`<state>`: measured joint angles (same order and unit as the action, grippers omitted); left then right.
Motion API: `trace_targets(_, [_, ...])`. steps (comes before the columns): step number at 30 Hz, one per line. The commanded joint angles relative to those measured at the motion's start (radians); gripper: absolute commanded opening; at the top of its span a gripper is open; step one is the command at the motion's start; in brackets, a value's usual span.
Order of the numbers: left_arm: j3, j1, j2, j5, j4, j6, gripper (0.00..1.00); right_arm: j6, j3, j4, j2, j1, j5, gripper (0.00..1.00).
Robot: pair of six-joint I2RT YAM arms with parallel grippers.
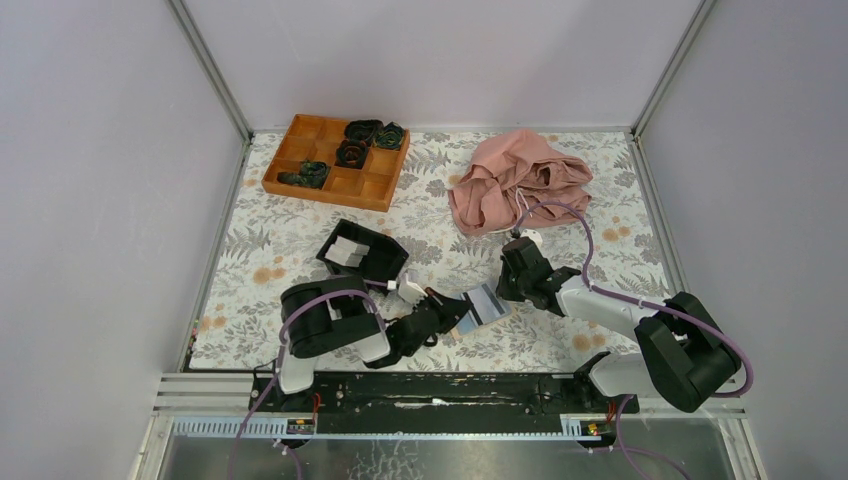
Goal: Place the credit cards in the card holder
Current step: Insert the credit card into the card holder.
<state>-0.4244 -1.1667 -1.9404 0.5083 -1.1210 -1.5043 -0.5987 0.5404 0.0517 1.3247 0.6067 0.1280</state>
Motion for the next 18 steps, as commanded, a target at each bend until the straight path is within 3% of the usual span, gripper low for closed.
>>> trace_targets(1, [-0.023,-0.004,-0.036,0.013,0.025,0.037,0.00,0.013,-0.016,0.013,-0.008,-0.009,-0.006,0.00])
trace_targets(10, [-0.066,-0.005,-0.050,-0.010,0.054,0.062,0.00,0.017,-0.011,0.013,-0.007,-0.009,-0.015,0.00])
trace_targets(15, [-0.059,-0.008,-0.050,-0.019,0.055,0.057,0.20,0.038,-0.001,0.028,-0.010,-0.009,-0.019,0.01])
trace_targets(18, [-0.059,-0.012,-0.056,-0.020,0.055,0.053,0.28,0.061,0.001,0.037,-0.027,-0.009,-0.013,0.19])
